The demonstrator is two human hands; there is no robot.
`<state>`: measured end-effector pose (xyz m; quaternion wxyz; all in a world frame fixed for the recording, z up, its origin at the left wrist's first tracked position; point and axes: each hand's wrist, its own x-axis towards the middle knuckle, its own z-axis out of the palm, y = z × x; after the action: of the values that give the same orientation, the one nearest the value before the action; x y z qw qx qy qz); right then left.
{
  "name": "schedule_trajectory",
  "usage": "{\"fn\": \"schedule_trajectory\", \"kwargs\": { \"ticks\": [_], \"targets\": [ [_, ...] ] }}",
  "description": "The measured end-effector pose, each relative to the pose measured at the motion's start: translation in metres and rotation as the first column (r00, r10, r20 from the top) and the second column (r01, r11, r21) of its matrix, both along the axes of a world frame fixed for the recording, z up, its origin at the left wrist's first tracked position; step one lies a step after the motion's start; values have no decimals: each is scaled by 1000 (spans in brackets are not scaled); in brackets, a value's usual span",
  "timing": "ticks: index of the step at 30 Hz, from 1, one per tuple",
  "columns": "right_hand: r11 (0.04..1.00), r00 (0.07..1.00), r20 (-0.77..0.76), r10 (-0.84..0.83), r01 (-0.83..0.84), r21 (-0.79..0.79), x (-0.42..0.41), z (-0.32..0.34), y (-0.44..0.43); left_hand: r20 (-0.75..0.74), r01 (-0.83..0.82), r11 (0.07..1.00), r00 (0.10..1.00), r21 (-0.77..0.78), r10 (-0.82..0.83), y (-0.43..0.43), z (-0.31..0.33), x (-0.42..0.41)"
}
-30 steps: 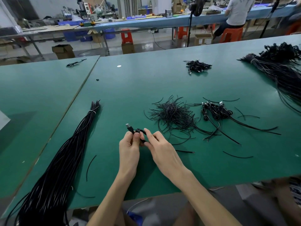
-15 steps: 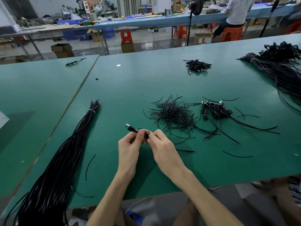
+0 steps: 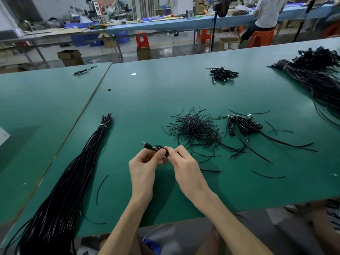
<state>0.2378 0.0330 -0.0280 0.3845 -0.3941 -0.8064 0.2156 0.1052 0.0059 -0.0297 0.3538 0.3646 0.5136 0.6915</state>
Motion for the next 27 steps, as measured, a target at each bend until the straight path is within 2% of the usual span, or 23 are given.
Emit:
{"fn": "schedule_trajectory", "kwargs": {
  "ticks": [3,10,17,23,27],
  "targets": [
    [1000,998,64,29,-29,-1,2,-1,-1,50,-2,999,999,-45,5,2,-1,0],
    [997,983,182,-8,-7,79,5,2,-6,-43,123,992,991,-26,-124,-2,4,2],
    [997,984,166,-69,63,41,2,-2,-3,-98,109,994,989,-15,-110,-3,6,4],
    [993,952,286,-113,97,71,-2,-4,-4,-174,82,996,981,-35,-87,1,1,1],
    [993,941,326,-85,54,105,-5,-2,-5,-175,32,999,984,-44,-39,1,-2,0]
  ]
}}
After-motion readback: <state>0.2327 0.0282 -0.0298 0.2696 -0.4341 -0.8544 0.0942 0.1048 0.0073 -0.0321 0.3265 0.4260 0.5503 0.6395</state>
